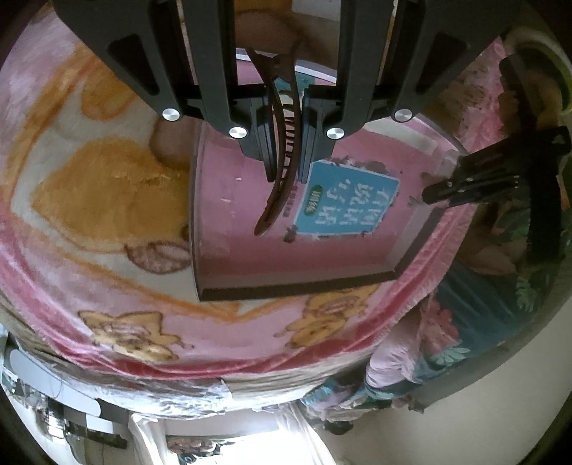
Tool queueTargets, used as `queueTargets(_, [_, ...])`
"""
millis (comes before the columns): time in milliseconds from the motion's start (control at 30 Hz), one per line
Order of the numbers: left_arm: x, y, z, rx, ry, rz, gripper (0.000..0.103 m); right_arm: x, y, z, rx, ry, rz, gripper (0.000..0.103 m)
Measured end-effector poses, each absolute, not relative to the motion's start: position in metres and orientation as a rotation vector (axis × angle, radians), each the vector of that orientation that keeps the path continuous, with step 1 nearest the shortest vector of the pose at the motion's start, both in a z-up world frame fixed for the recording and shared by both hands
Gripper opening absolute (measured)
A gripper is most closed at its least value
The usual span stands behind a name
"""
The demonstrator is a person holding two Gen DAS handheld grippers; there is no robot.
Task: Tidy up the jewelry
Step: 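Carry the pompom clip in left tool while right tool carries the claw clip to the tray, then open left tool over the tray while right tool releases the claw clip inside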
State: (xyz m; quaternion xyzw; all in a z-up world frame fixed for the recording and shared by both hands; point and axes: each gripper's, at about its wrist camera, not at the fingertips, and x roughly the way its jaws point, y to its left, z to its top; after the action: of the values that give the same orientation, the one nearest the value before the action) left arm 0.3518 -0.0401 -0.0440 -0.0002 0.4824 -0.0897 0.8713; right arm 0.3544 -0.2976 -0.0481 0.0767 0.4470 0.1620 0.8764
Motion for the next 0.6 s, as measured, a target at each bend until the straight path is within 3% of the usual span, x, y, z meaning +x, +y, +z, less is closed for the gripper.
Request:
queueTargets(233, [0.347, -0.039, -0.044, 0.005, 1.011, -0.193, 0.049, 0.345, -0.303, -0.050, 0.157, 0.924, 0.315, 0.016])
queueTargets(300, [0.344, -0.037, -0.042, 0.000, 1.010, -0.192, 0.053, 0.340, -0.305, -0.046, 0.163, 0.911, 0.308, 0.029])
queueTargets(533, [0.326, -0.032, -0.021, -0.020, 0.966, -0.190, 0.083, 0.314, -0.315, -0.023, 0.168, 0.841, 0.294, 0.050])
queueTargets(600, [0.318, -0.031, -0.013, -0.018, 0.949, -0.190, 0.085, 0.306, -0.317, -0.015, 0.166, 0.823, 0.291, 0.060])
